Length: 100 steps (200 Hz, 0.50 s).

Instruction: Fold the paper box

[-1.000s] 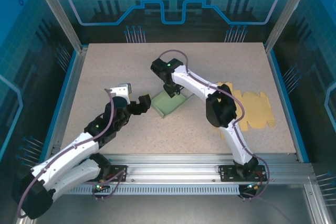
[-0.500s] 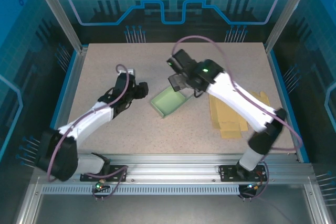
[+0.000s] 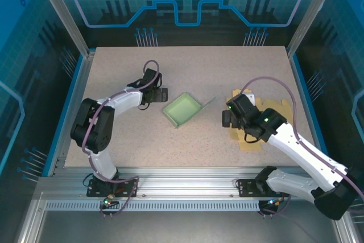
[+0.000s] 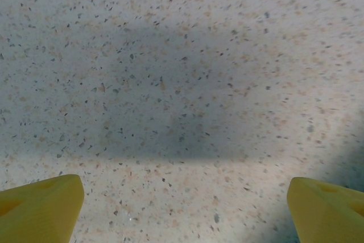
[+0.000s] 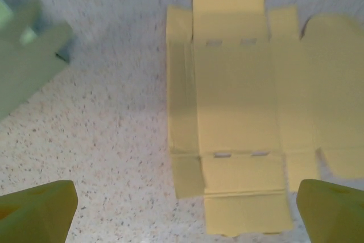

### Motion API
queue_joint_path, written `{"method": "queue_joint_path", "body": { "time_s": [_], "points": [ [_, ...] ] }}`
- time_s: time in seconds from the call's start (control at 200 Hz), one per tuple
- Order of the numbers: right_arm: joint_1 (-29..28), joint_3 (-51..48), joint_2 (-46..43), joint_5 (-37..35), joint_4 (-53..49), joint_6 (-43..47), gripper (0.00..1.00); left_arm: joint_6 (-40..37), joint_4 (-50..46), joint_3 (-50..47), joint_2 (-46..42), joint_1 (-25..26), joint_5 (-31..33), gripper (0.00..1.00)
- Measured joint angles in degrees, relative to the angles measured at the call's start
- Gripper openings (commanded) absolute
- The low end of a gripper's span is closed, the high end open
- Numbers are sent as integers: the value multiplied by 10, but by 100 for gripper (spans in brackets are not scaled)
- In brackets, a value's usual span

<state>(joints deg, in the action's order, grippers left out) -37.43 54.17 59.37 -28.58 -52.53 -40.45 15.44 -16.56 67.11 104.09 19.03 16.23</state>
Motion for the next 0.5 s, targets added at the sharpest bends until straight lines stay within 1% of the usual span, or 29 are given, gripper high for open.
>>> {"method": "queue_joint_path", "body": {
  "time_s": [0.09, 0.225, 0.345, 0.5],
  "points": [
    [5, -60, 12, 45, 48, -24, 100, 0, -8, 4, 13, -2, -3, 93],
    [8, -115, 72, 116, 141, -53, 99, 1, -13, 2, 14, -1, -24, 92],
    [9, -118, 139, 152, 212, -64, 97, 8, -12, -14, 14, 7, -33, 92],
    [19, -94, 218, 170, 267, -64, 93, 22, -12, -56, 12, 28, -42, 91]
  ]
}}
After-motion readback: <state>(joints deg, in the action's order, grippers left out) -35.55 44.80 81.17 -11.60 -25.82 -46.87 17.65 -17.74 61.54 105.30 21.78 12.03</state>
